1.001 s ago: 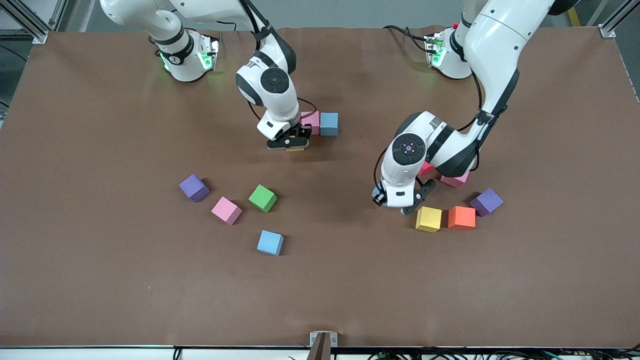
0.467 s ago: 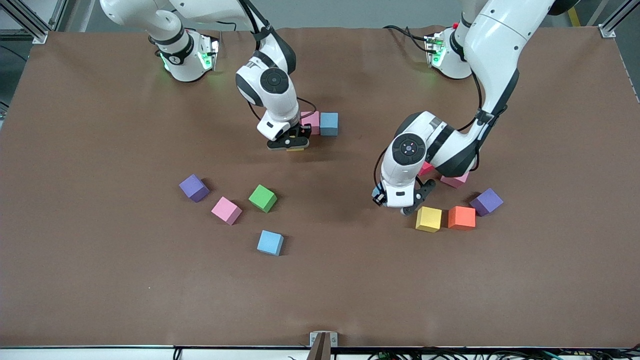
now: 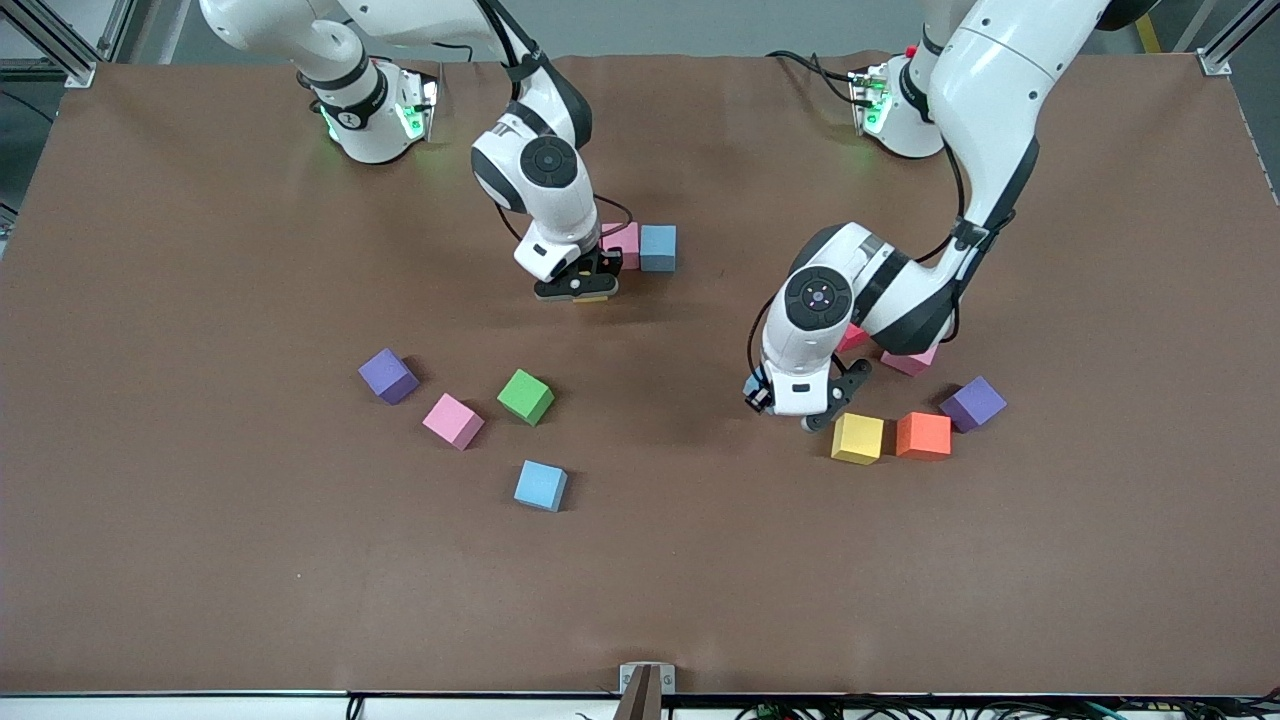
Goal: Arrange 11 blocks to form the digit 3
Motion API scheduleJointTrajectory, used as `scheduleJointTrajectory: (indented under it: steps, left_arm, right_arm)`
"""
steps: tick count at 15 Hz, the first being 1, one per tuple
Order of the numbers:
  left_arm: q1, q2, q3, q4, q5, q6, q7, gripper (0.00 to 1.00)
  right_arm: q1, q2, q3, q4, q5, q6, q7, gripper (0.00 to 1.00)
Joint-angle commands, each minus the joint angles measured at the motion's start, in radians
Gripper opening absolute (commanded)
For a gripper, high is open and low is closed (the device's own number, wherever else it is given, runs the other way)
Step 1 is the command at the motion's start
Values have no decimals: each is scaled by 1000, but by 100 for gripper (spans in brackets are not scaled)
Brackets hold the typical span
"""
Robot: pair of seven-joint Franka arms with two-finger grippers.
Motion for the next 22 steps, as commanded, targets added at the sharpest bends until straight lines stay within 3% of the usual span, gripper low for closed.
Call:
scheduleJointTrajectory:
  steps: [1,4,5,6,15,18,22]
  left_arm:
    - [-2,1,-1,14,-18,-17,4,45]
    - [0,1,-1,14,-18,-15,4,45]
    - [0,1,-1,13,-18,-17,5,45]
    - [0,1,-1,13,-18,-17,5,45]
    - [1,1,-1,13,-18,-15,5,45]
    - [3,1,-1,14,-18,-17,9,45]
    - [3,1,-1,14,-18,-17,7,45]
  right_arm:
    - [-23,-2,11,-37,14,-8,-30,8]
    - [-25,-2,11,-36,14,-8,-28,13]
    - [-25,-2,11,-34,14,-8,-24,26]
    - [-25,-2,10,-33,14,-11,-24,99]
    - [-32,-2,11,4,23,-49,-24,100]
    - [-36,-6,10,68,64,-146,-25,100]
    - [-69,-68,5,78,73,-186,-18,100]
